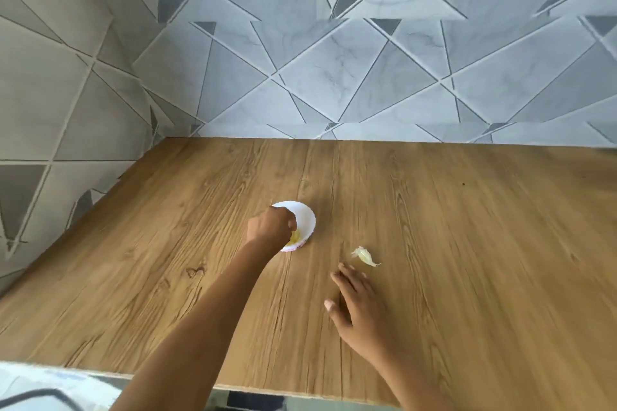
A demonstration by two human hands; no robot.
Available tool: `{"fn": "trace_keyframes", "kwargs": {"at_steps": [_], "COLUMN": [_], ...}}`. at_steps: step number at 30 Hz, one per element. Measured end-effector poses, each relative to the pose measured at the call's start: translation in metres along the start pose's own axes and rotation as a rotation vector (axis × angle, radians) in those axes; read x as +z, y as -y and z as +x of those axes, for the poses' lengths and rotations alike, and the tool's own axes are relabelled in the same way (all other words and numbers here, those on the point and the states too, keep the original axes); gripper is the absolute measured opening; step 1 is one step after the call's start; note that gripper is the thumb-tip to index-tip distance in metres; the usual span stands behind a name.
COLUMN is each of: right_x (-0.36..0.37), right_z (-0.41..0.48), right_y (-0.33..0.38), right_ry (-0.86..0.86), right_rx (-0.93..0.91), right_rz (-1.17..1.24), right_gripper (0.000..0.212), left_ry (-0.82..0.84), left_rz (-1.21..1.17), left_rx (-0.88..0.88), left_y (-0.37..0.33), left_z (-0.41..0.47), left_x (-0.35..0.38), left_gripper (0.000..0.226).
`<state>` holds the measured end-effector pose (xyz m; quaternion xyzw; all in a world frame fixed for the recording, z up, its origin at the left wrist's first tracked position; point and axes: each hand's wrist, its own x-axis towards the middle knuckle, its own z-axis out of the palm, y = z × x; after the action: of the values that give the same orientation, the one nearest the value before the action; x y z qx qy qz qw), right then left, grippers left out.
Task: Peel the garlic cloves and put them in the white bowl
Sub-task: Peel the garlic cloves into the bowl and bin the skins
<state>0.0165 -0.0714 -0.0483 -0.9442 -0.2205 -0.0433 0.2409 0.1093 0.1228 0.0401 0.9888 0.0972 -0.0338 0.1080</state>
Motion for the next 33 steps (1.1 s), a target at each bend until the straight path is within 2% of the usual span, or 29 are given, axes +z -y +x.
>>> {"fn": "trace_keyframes", "kwargs": {"at_steps": [2, 5, 8, 12, 17, 21, 23, 25, 27, 30, 33], "right_x": [-0.002, -0.015, -0.023, -0.029, -0.021, -0.022, -0.025, -0.032, -0.041, -0.054, -0.059], "right_z": [0.001, -0.002, -0.005, -0.013, -0.015, -0.014, -0.014, -0.01, -0.001, 0.016, 0.026], "right_y": [-0.002, -0.005, -0.022, -0.051, -0.062, -0.063, -0.062, -0.056, -0.046, -0.031, -0.022], "right_ry": [-0.033, -0.28, -0.412, -0.362, -0.322, -0.32, -0.321, -0.322, -0.319, -0.242, -0.247], "right_rx": [0.035, 0.054, 0.134, 0.305, 0.336, 0.327, 0.309, 0.304, 0.371, 0.473, 0.467], "right_rz": [0.113, 0.123, 0.067, -0.169, -0.262, -0.212, -0.07, 0.159, 0.494, 1.009, 1.2], "right_gripper": [0.069, 0.042, 0.035, 0.046, 0.041, 0.042, 0.038, 0.032, 0.03, 0.027, 0.027], "left_ry": [-0.064, -0.165, -0.099, 0.036, 0.05, 0.021, 0.014, 0.078, 0.179, 0.289, 0.36], "left_rz": [-0.059, -0.159, -0.249, -0.191, -0.132, -0.137, -0.269, -0.527, -0.779, -1.001, -1.172], "left_rx": [0.022, 0.215, 0.498, 0.724, 0.774, 0.671, 0.579, 0.454, 0.337, 0.259, 0.177], "left_y": [-0.003, -0.023, -0.049, -0.076, -0.085, -0.082, -0.08, -0.079, -0.076, -0.074, -0.075], "left_z": [-0.001, -0.011, -0.016, -0.015, -0.011, -0.008, -0.009, -0.012, -0.015, -0.019, -0.026], "left_x": [0.0, 0.002, 0.014, 0.039, 0.055, 0.059, 0.058, 0.054, 0.049, 0.041, 0.034], "left_gripper": [0.028, 0.023, 0.022, 0.034, 0.032, 0.021, 0.018, 0.023, 0.023, 0.015, 0.009]}}
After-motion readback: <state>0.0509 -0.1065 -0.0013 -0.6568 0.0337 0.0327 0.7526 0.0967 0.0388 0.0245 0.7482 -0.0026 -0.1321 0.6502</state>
